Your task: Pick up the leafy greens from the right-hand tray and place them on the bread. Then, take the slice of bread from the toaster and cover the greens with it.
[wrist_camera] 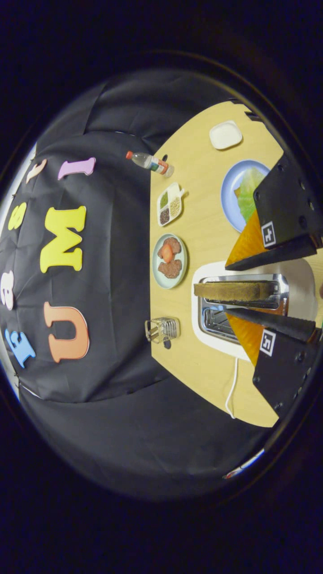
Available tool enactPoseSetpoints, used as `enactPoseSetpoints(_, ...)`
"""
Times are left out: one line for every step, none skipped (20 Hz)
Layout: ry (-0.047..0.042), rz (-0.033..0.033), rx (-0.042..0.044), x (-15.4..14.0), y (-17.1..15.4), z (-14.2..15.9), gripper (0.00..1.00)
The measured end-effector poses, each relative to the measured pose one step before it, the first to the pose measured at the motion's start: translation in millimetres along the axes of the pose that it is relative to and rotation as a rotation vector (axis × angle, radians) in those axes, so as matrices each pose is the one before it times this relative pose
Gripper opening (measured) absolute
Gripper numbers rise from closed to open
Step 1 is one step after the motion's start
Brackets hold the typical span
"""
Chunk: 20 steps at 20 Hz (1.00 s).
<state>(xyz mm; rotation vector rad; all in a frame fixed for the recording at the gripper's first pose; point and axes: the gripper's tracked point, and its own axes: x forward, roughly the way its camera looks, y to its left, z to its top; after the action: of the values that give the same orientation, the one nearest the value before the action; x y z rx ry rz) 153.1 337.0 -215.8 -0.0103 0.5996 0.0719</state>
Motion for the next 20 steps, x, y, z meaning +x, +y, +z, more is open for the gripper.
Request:
enactPoseSetpoints(0.00177,0.00080,-0.00735,1.53,0.76,0.31,0.52)
enactPoseSetpoints(-0.00337,-0.01676,-0.00536,-2.25,-4.44,1.65,0.40)
enactPoseSetpoints(0.00366,-0.00384,0.00495,5.28,-1.37,-2.95,0.29)
enactPoseSetpoints(0.00701,0.00600,0.00484,1.37,1.38,-0.95,0.18)
enactPoseSetpoints(0.00651,-0.00337,-0.00113,-4.10,-1.14,3.67,0.15)
enactPoseSetpoints(-0.00404,0.01494,0.00332,6.34,3.03,-0.99,0.13)
enactPoseSetpoints(0.00161,0.00728,0.00059,-5.24,-1.15,0.37,0.13)
enactPoseSetpoints(-0.00018,0.01270,0.00291,-1.11,0.84,1.29,0.06)
enactPoseSetpoints(-0.00590,0.01099,0.00392,-5.29,-1.13,5.42,0.06)
enactPoseSetpoints(-0.00875,0.01225,0.00421,-4.19,-0.94,4.96,0.06)
enactPoseSetpoints(-0.00993,0.01025,0.00402,-4.26,-1.93,4.79,0.06)
enactPoseSetpoints(-0.00989,0.01200,0.00584,-5.41,-1.41,6.02,0.06)
enactPoseSetpoints(-0.01212,0.01018,0.00819,-7.08,-1.52,5.95,0.06)
enactPoseSetpoints(-0.01245,0.01238,0.01508,-7.99,-2.26,7.34,0.06)
enactPoseSetpoints(-0.01506,0.01443,0.02131,-7.91,-3.11,8.46,0.06)
enactPoseSetpoints(-0.01656,0.01352,0.02087,-8.28,-3.32,9.49,0.06)
enactPoseSetpoints(-0.01495,0.01214,0.01619,-7.89,-4.08,9.36,0.06)
enactPoseSetpoints(-0.01378,0.00822,0.01255,-6.88,-6.07,9.71,0.06)
enactPoseSetpoints(-0.01181,0.00697,0.01139,-9.10,-6.34,8.68,0.06)
enactPoseSetpoints(-0.01286,0.00849,0.01015,-6.37,-7.15,8.30,0.06)
